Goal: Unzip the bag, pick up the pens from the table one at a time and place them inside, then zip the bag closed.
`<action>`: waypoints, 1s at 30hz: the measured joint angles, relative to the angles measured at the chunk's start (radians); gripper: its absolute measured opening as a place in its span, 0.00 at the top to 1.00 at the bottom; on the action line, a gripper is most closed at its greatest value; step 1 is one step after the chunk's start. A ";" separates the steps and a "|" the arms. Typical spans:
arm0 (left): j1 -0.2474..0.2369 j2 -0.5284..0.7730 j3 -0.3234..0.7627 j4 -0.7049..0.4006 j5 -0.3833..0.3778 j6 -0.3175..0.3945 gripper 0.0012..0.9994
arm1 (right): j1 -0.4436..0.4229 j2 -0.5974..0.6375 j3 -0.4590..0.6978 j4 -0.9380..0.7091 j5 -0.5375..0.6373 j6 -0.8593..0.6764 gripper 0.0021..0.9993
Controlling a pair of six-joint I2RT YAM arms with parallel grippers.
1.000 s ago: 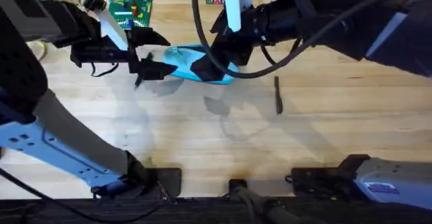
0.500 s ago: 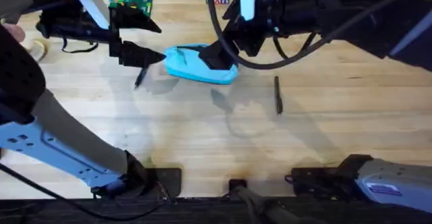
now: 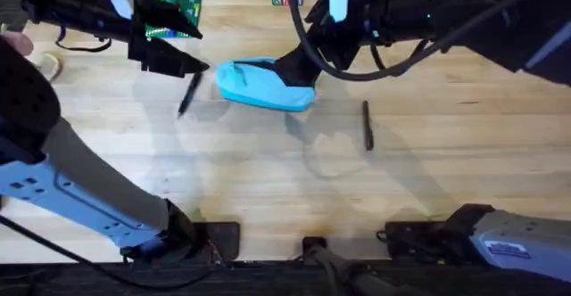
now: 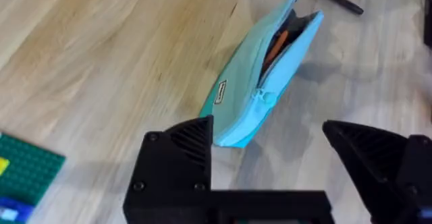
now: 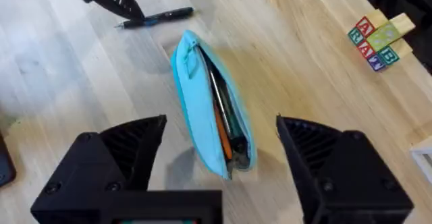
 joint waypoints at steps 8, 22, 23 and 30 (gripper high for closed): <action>0.000 0.000 0.081 -0.001 -0.035 -0.313 0.00 | -0.013 0.000 0.000 -0.024 0.000 0.000 0.00; 0.000 0.000 0.116 0.011 -0.098 -0.695 0.00 | -0.050 0.000 0.000 -0.028 0.000 -0.007 0.00; -0.003 0.000 0.116 0.024 -0.129 -0.725 0.00 | -0.050 0.000 0.000 -0.032 0.000 -0.014 0.00; -0.035 -0.038 0.116 0.125 -0.328 -0.919 0.00 | -0.050 0.000 0.000 -0.058 0.000 -0.086 0.10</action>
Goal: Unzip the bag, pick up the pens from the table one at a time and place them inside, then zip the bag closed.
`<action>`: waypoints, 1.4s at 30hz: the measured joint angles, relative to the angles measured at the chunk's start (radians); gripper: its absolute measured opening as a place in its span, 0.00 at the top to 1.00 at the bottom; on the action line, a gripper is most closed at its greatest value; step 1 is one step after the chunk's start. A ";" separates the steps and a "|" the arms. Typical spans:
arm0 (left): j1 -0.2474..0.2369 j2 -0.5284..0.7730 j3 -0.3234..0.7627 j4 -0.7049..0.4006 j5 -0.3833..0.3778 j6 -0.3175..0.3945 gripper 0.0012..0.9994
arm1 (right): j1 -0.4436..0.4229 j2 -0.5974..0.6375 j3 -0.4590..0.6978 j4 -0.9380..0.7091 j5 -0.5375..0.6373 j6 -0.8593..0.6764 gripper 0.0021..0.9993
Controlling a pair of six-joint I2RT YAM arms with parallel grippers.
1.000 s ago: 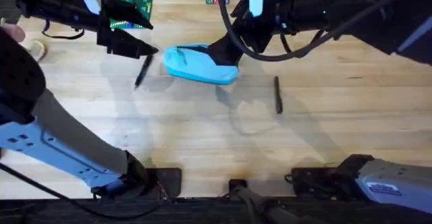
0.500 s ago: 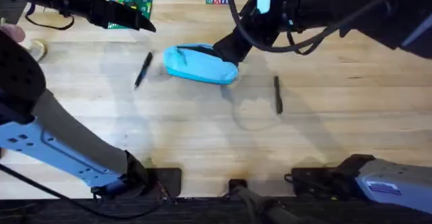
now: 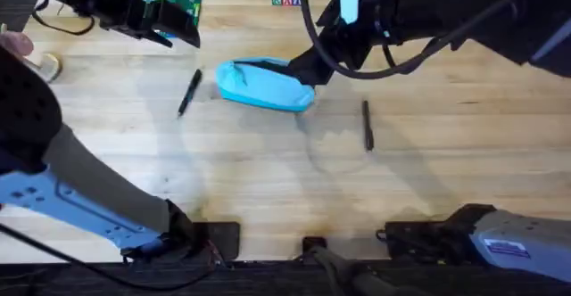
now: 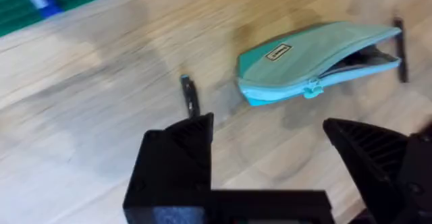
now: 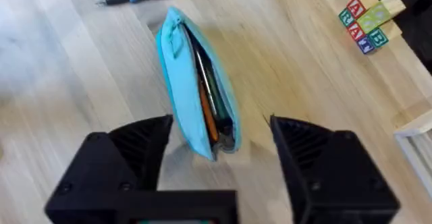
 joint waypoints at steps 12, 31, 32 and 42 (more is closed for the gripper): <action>-0.085 -0.408 0.013 0.014 -0.258 -0.183 0.00 | 0.000 0.000 0.000 -0.010 0.000 -0.131 0.97; -0.095 -0.806 -0.383 0.037 -0.296 -0.306 0.00 | -0.042 0.000 0.000 -0.137 -0.046 -0.258 0.97; -0.095 -0.810 -0.383 0.028 -0.292 -0.308 0.00 | -0.042 0.000 0.000 -0.138 -0.049 -0.270 0.97; -0.095 -0.812 -0.384 0.020 -0.199 -0.312 0.00 | -0.042 0.060 0.000 -0.137 -0.062 -0.454 0.97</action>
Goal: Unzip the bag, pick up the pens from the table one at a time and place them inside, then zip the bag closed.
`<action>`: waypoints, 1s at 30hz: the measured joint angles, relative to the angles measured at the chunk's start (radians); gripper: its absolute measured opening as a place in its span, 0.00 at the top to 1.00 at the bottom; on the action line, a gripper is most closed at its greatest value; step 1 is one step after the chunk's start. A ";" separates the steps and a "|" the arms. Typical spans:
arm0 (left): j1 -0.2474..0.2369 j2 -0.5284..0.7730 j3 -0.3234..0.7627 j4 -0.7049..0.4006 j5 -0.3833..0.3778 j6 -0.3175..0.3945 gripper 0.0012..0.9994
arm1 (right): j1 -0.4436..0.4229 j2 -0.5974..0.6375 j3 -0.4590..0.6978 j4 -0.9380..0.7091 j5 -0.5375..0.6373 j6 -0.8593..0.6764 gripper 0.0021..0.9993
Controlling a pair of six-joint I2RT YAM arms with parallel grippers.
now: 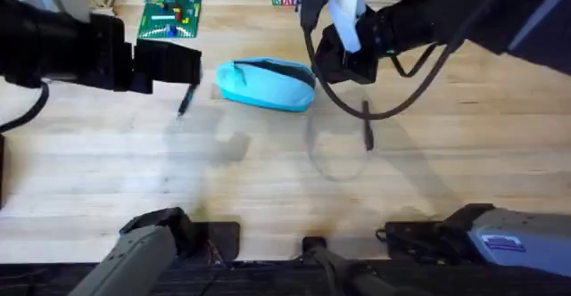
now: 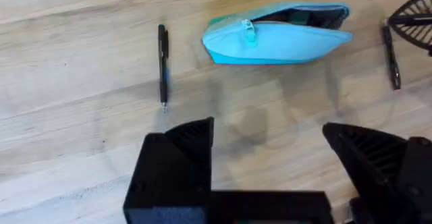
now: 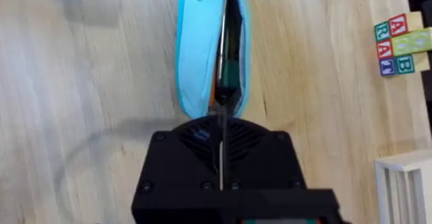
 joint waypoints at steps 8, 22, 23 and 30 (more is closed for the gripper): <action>0.000 0.000 0.000 0.000 0.001 0.000 0.00 | 0.000 0.070 0.000 0.085 -0.037 -0.064 0.97; 0.000 0.000 0.000 0.000 0.004 0.000 0.00 | 0.000 0.190 0.000 0.102 -0.045 -0.070 0.97; 0.000 0.000 0.000 0.000 0.004 0.000 0.00 | 0.000 0.199 0.000 0.102 -0.045 -0.066 0.97; 0.000 0.000 0.000 0.000 0.004 0.000 0.00 | 0.000 0.264 0.000 0.142 -0.045 -0.055 0.97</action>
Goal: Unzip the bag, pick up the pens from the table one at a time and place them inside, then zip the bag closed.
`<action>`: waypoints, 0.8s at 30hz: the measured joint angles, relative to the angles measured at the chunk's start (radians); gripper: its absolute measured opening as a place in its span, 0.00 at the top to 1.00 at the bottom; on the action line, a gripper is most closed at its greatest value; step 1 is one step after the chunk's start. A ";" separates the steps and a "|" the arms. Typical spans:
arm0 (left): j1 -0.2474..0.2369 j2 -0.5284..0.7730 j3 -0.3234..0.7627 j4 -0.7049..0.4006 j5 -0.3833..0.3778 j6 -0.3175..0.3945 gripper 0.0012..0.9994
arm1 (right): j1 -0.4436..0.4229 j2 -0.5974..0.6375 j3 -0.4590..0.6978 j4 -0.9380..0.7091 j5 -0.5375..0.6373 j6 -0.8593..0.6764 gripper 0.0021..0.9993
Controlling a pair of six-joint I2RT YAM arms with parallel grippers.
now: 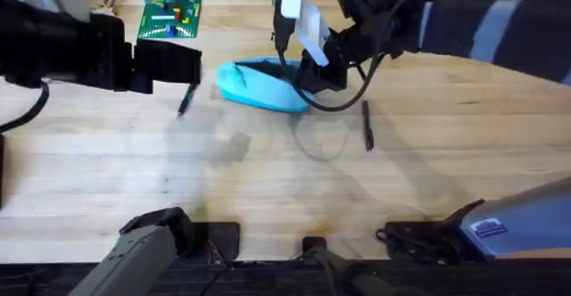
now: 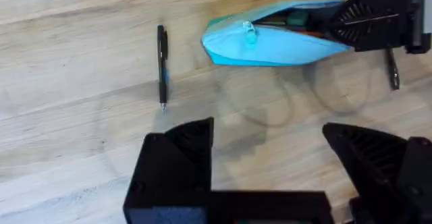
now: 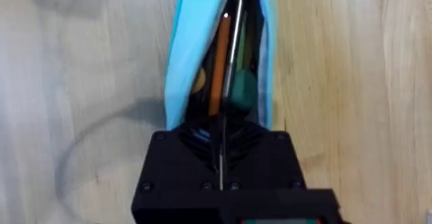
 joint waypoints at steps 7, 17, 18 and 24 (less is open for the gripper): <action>0.000 0.000 0.000 0.000 0.000 0.000 0.00 | 0.000 0.071 0.000 0.062 -0.007 0.042 0.97; 0.000 0.000 0.000 0.000 0.000 0.000 0.00 | -0.001 0.071 0.000 0.065 -0.010 0.054 0.03; 0.000 0.000 0.000 0.000 0.000 0.000 0.00 | -0.001 0.071 0.000 0.065 -0.010 0.054 0.01; 0.000 0.000 0.000 0.000 0.000 0.000 0.00 | -0.002 0.071 0.000 0.066 -0.010 0.069 0.00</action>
